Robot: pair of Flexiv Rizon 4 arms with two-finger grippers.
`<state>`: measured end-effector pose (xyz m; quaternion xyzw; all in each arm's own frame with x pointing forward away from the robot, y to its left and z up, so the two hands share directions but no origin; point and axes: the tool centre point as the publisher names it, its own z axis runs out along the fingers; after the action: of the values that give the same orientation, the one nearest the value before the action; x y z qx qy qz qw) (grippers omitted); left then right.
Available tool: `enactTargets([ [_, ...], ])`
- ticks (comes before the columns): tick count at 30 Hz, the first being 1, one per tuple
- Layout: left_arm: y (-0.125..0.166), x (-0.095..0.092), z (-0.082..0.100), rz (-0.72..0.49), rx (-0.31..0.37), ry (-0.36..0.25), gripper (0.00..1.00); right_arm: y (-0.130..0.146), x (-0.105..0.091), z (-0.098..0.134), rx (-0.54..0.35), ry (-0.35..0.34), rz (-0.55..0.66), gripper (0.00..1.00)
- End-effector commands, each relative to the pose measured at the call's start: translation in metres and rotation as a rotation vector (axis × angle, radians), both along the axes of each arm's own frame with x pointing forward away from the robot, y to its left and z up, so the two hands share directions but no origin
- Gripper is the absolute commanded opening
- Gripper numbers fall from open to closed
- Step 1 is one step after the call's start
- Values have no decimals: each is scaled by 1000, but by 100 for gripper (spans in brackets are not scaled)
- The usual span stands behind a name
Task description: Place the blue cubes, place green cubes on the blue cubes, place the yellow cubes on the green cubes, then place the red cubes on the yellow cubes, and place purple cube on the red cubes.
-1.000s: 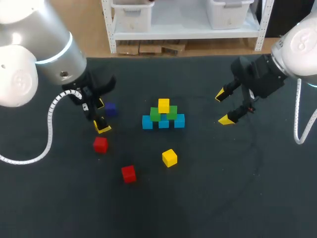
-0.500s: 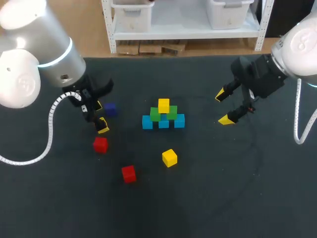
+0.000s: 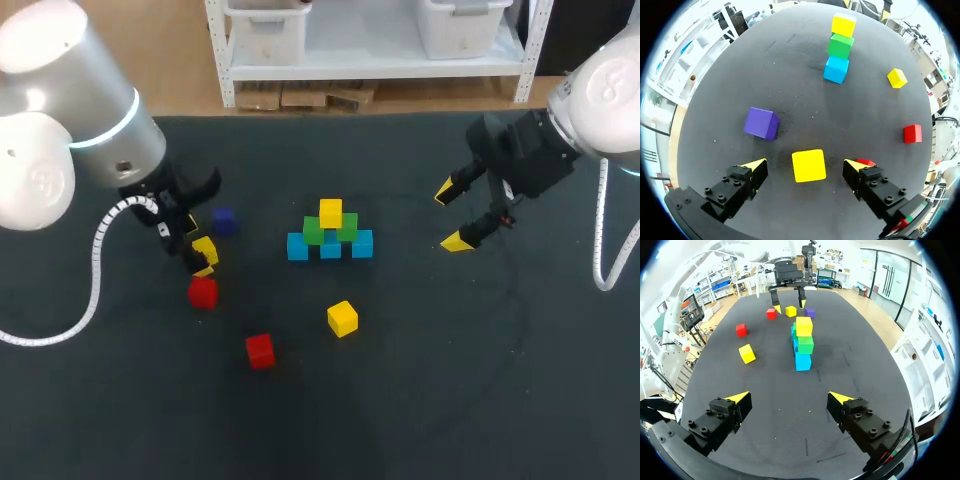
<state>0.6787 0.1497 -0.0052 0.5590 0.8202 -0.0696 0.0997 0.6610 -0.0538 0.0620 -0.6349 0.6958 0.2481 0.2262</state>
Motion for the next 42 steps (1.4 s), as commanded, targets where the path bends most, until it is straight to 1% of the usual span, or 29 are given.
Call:
enactTargets([
  [1,5,-3,0,8,-6,-10,100,0,1,-1,3,1,2,100],
  [2,6,-3,0,10,-7,-11,100,0,1,-1,3,1,2,100],
  [4,6,-3,0,16,-8,-14,79,0,1,-1,3,1,2,100],
  [5,6,-3,0,17,-8,-15,71,0,1,-1,3,1,2,100],
  [6,6,-3,0,18,-9,-15,59,0,1,-1,3,1,2,100],
  [7,6,-3,0,18,-10,-16,49,0,1,-1,3,1,2,100],
  [11,5,-4,-1,16,-20,-15,40,0,1,-1,3,1,2,100],
  [14,2,-4,-2,11,-23,-16,39,0,1,-1,3,1,2,100],
  [16,1,-4,-2,8,-24,-16,31,0,1,-1,3,1,2,100],
  [17,0,-4,-2,7,-24,-16,30,0,1,-1,3,1,2,100],
  [18,0,-4,-2,7,-25,-16,17,0,1,-1,3,1,2,100],
  [20,-1,-4,-1,4,-25,-17,2,0,1,-1,3,1,2,100],
  [21,-2,-4,-1,3,-25,-18,0,0,1,-1,3,1,2,100],
  [24,-4,-7,2,-6,-29,-22,0,0,1,-1,3,1,2,100],
  [27,-7,-10,11,-27,-39,-30,0,0,1,-1,3,1,2,100],
  [32,-25,-13,35,-121,-40,-38,0,0,1,-1,3,1,2,100],
  [34,-34,-12,45,-165,-24,-37,0,0,1,-1,3,1,2,100],
  [36,-42,-12,56,-199,-36,-43,0,0,1,-1,3,1,2,100],
  [37,-47,-11,60,-220,-26,-44,0,0,1,-1,3,1,2,100],
  [42,-62,-5,74,-272,-32,-55,0,0,1,-1,3,1,2,100],
])
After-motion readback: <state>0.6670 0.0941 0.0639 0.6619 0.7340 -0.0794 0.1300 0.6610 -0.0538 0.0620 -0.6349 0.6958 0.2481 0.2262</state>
